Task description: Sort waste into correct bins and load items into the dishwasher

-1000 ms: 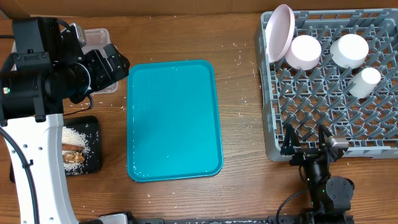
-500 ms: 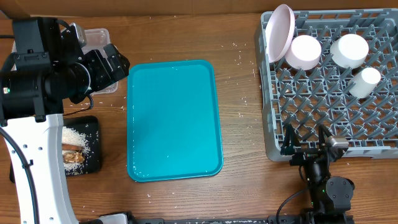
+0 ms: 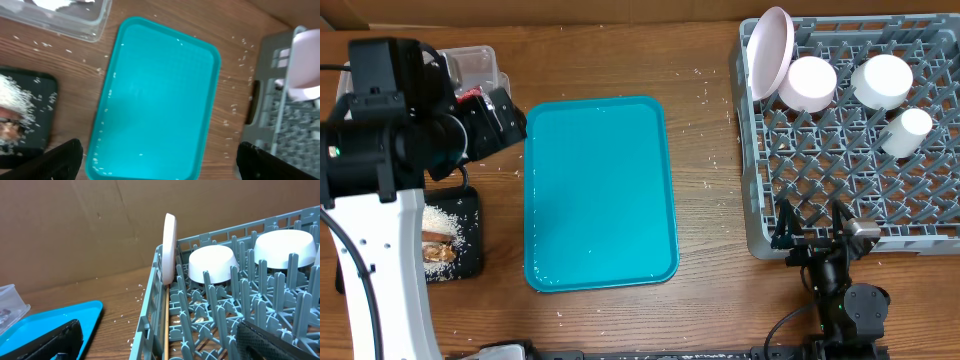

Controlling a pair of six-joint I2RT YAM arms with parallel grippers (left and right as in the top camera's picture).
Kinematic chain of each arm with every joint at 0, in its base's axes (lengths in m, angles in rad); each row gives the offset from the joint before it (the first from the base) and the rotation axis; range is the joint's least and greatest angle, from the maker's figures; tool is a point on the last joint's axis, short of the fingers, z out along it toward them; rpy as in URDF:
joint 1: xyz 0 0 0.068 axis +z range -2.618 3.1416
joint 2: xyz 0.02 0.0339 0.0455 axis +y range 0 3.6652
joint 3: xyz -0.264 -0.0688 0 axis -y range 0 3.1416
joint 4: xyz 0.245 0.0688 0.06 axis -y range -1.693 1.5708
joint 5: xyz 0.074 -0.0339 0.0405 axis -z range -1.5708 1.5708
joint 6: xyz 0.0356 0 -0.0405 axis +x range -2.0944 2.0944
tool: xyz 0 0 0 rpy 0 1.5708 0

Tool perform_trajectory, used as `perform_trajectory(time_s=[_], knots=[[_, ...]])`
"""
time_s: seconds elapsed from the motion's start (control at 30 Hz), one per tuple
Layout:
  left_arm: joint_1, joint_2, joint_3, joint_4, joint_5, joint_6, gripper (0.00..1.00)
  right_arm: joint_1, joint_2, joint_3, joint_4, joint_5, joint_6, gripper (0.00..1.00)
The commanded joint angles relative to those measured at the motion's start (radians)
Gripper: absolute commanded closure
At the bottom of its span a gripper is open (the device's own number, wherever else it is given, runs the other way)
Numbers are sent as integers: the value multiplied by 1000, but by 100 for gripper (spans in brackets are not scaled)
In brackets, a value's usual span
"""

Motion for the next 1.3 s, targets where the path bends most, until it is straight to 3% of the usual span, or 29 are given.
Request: perform_trajectory(time_s=[0.0,0.17,0.2,0.47,0.8,1.03,1.27], knots=[[-26,-81,-95,53,-61,116,0,6,-9,-10,6,13,-7,0],[-94,-233,-416,331,-54,235,0,6,-9,-10,6,13,-7,0],[-108,-299,-557,455,-51,235,0,6,-9,-10,6,13,-7,0],[-107,-585,-1115,953,-19,235,0,6,-9,-10,6,13,-7,0],[-106,-943,-1615,1439,-74,235,0,6,-9,-10,6,13,-7,0],[-93,-1164,-1830,1637,-128,234,0,6,-9,-10,6,13,-7,0],[-47,-1301,-1838,1498,-175,235,0,6,-9,-10,6,13,-7,0]])
